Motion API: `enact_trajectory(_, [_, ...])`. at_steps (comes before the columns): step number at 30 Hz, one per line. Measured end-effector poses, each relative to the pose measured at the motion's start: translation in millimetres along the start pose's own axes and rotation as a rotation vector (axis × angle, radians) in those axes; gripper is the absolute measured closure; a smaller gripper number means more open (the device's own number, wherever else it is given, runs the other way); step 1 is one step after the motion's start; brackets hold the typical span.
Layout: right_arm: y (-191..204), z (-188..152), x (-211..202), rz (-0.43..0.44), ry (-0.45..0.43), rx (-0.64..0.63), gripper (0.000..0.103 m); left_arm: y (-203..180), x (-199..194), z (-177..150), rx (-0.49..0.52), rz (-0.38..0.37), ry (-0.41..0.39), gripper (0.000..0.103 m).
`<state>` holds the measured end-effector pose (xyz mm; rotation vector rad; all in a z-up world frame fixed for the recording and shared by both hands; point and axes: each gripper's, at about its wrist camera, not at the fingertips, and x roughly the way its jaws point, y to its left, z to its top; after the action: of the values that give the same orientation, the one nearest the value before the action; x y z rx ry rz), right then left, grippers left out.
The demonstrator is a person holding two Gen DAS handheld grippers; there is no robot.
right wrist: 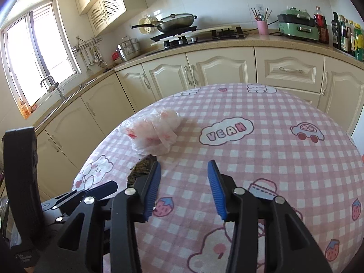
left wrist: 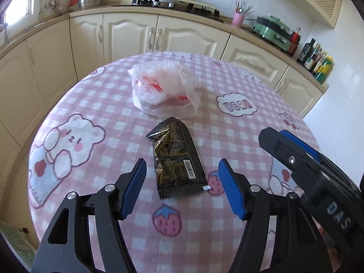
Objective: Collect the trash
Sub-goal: 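Grasp the black snack bag with the left tool, then grasp the white plastic bag with the right tool while the left tool holds the black bag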
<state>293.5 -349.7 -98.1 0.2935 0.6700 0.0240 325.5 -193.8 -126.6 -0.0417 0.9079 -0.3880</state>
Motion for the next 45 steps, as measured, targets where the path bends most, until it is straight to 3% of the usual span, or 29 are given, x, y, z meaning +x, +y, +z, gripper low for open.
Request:
enact_trajectory(10, [-2.7, 0.0, 18.0, 0.011, 0.026, 0.01, 0.059, -5.9, 17.3, 4.6, 0.03, 0.073, 0.032, 0.04])
enact_trajectory(12, [-3.6, 0.4, 19.5, 0.01, 0.028, 0.011, 0.059, -6.3, 17.1, 4.3, 0.043, 0.09, 0.033, 0.046])
enact_trajectory(14, [-4.1, 0.9, 20.3, 0.01, 0.028, 0.014, 0.058, -4.7, 16.8, 4.8, 0.042, 0.116, 0.031, 0.064])
enact_trajectory(23, [1.2, 2.3, 25.6, 0.01, 0.034, 0.011, 0.057, 6.3, 7.7, 5.8, 0.039, 0.089, 0.009, 0.091])
enact_trajectory(29, [11.5, 2.5, 30.8, 0.011, 0.039, -0.004, 0.056, 21.2, -7.2, 4.0, 0.008, 0.027, -0.034, 0.099])
enact_trajectory(36, [21.9, 6.1, 39.2, 0.026, 0.053, -0.011, 0.056, 55.0, -34.0, 4.5, -0.076, -0.018, -0.11, 0.101])
enact_trajectory(40, [34.1, 15.1, 52.0, 0.038, 0.061, -0.023, 0.049, 82.7, -54.3, 9.9, -0.147, 0.005, -0.186, 0.101])
enact_trajectory(45, [55.3, 30.3, 77.5, 0.039, 0.076, -0.061, 0.046, 116.5, -68.7, 22.9, -0.204, 0.107, -0.256, 0.101])
